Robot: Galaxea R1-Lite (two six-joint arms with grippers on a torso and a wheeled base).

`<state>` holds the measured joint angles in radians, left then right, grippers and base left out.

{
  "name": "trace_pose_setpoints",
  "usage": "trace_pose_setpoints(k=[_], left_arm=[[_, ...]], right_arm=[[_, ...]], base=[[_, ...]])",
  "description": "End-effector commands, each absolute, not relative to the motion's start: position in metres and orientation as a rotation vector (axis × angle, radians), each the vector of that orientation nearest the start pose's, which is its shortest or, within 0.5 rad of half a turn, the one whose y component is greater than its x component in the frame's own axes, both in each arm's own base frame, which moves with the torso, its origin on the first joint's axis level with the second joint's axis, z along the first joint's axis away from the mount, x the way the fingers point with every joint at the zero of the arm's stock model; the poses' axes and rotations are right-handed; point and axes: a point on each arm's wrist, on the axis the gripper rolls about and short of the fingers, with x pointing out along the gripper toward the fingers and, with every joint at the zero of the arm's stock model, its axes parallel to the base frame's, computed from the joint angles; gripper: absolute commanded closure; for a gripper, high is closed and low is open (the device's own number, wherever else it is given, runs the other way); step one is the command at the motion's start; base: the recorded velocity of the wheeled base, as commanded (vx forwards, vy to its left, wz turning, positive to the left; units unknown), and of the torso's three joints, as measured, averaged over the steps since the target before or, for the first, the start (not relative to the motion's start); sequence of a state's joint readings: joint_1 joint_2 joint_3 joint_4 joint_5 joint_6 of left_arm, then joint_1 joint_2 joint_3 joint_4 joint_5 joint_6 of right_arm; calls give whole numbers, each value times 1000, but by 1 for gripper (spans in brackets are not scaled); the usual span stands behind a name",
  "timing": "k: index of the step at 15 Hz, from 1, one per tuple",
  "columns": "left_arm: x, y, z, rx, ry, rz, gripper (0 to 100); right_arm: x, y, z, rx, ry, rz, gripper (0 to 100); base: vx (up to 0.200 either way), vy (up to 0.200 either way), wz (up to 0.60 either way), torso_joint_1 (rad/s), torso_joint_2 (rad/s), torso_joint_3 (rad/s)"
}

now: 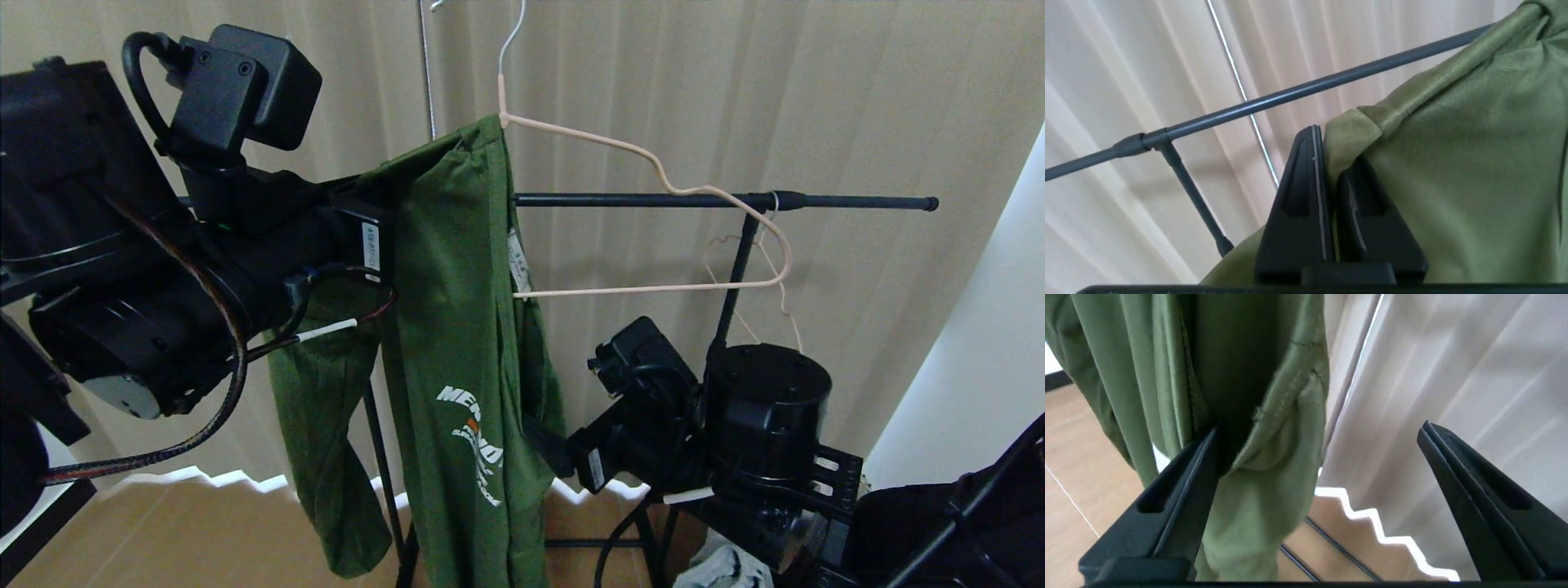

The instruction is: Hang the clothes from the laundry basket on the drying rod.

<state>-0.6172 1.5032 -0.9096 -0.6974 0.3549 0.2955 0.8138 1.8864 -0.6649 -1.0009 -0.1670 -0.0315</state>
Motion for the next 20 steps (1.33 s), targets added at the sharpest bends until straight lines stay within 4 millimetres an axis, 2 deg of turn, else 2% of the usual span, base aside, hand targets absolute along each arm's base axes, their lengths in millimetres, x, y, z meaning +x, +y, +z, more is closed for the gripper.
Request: trace_pose_setpoints(k=[1,2,3,5,6,9,11,15,18,20], left_arm=[[222,-146,275,247,-131,-240,100],[223,-146,275,247,-131,-238,100],[222,-144,275,248,-132,-233,100],[225,-134,273,268,-124,-198,100],[226,-132,272,276,-118,-191,100],[227,-122,260,319,-80,-160,100],[224,-109,241,416,-17,-131,100],[219,-99,210,532,82,-127,100],[220,-100,201,549,114,-137,100],[225,-102,199,544,110,-131,100]], right_arm=[[229,218,112,-158,237,605,0],[227,211,107,-166,259,592,0],[227,195,101,-175,293,552,0],[230,176,100,-176,313,496,0],[233,158,100,-171,324,440,0],[243,131,107,-162,307,343,0],[255,110,117,-158,269,262,0],[255,108,139,-133,190,261,0],[253,111,158,-116,127,276,0],[240,126,161,-115,111,362,0]], base=[[0,0,0,0,0,0],[0,0,0,0,0,0],[0,0,0,0,0,0],[0,0,0,0,0,0],[0,0,0,0,0,0],[0,0,0,0,0,0],[0,0,0,0,0,0],[0,0,0,0,0,0],[0,0,0,0,0,0],[0,0,0,0,0,0]])
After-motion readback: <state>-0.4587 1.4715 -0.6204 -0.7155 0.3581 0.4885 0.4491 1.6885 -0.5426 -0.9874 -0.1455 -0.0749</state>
